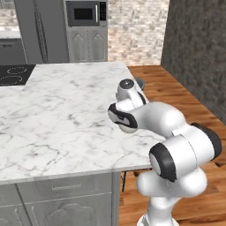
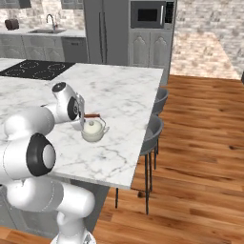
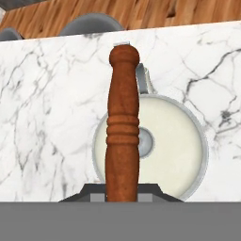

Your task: The kettle is done boiling. Turn off the stove, then wait for 300 timesteps before moving the kettle to the dining table.

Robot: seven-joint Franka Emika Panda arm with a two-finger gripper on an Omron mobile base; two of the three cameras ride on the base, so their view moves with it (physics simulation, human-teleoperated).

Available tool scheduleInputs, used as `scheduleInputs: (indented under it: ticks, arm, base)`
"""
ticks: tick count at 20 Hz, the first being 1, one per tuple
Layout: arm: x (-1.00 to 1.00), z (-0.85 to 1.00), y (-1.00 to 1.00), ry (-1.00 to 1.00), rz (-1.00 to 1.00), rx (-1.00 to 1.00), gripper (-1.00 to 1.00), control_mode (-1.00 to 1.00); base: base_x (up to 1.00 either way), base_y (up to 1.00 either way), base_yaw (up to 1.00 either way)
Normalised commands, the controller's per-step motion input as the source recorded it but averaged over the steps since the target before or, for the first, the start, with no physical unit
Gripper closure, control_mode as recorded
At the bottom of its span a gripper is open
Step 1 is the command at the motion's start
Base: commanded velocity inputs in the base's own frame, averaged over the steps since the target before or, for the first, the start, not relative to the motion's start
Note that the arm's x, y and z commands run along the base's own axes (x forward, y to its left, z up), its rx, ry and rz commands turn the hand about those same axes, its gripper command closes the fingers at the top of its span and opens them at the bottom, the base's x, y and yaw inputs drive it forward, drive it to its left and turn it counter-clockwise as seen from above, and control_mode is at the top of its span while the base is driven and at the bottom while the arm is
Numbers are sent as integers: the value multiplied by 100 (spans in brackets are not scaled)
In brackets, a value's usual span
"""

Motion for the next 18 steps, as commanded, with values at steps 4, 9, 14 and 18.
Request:
scheduleInputs:
  ticks: [4,9,14,18]
  arm:
    - [11,-12,1,1,0,0,100,-100]
    - [13,-13,2,2,0,0,100,-100]
    - [14,-13,1,3,0,0,100,-100]
    - [15,-13,2,3,0,0,100,-100]
  base:
    - [0,0,0]
    - [0,0,0]
    - [0,0,0]
    - [0,0,0]
